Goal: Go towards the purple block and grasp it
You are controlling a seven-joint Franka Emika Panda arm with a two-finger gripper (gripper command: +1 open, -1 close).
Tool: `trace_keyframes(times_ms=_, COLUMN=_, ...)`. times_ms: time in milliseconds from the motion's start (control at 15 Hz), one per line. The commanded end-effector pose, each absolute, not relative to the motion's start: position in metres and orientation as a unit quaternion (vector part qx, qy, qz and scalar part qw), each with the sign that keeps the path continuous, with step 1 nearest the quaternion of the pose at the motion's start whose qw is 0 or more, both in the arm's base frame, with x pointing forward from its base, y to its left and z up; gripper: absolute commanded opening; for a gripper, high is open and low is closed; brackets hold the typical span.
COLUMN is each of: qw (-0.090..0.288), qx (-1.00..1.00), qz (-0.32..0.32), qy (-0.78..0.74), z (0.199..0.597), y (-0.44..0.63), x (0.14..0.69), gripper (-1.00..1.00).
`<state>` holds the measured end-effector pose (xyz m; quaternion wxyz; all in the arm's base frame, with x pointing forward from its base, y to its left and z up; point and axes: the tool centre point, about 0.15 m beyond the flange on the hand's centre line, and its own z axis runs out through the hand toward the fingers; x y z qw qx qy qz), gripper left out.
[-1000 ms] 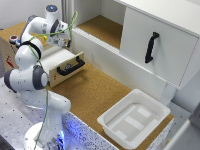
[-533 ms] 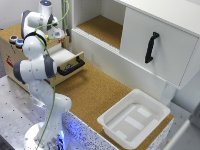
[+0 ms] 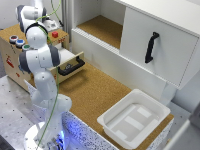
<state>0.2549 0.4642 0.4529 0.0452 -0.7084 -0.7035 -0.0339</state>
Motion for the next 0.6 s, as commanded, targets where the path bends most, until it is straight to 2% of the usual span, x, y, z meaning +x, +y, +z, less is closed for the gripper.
trace_keyframes(times_ms=0, qw=-0.020, qx=-0.708, qz=0.023, qy=-0.706, z=0.4390, y=0.4912, x=0.2668, gripper=1.00)
trace_keyframes(times_ms=67, qw=-0.017, qx=-0.709, qz=0.026, qy=-0.705, z=0.4379, y=0.4904, x=0.2679, gripper=1.00)
trace_keyframes(times_ms=133, qw=-0.017, qx=-0.710, qz=0.023, qy=-0.704, z=0.4373, y=0.4888, x=0.2687, gripper=-1.00)
trace_keyframes(times_ms=533, qw=-0.010, qx=-0.711, qz=0.020, qy=-0.703, z=0.4381, y=0.4822, x=0.2665, gripper=-1.00)
